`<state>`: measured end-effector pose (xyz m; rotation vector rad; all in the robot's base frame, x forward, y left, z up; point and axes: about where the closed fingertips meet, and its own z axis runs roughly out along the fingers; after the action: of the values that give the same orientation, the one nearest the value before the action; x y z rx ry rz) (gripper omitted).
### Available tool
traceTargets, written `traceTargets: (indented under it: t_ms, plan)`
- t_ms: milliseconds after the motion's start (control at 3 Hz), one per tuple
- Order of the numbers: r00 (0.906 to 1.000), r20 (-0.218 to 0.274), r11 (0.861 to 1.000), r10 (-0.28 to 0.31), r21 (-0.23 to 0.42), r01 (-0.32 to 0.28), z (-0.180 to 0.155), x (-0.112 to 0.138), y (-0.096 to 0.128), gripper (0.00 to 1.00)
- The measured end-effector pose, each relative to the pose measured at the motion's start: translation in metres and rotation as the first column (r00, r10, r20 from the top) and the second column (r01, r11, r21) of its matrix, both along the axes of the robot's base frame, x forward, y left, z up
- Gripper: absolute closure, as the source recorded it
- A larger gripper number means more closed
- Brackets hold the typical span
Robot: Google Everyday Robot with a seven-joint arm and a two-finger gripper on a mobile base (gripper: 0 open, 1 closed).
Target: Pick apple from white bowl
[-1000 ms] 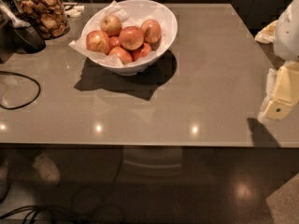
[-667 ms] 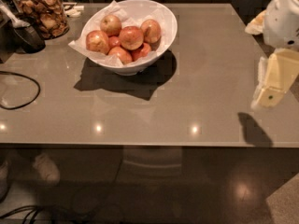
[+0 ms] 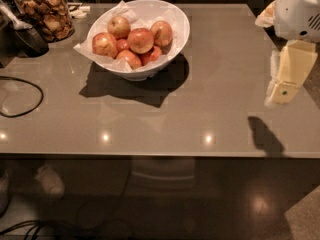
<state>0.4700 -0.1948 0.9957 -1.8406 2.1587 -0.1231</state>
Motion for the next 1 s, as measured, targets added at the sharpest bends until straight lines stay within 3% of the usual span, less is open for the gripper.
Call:
traceTargets:
  t_ms: [667,1000]
  plan:
    - [0.9988,0.010,0.990,0.049,0.131,-0.050,0.017,0.053,0.031,0.00]
    - [0.9957,0.016,0.984,0.092,0.152,-0.093,0.024,0.086,0.054,0.00]
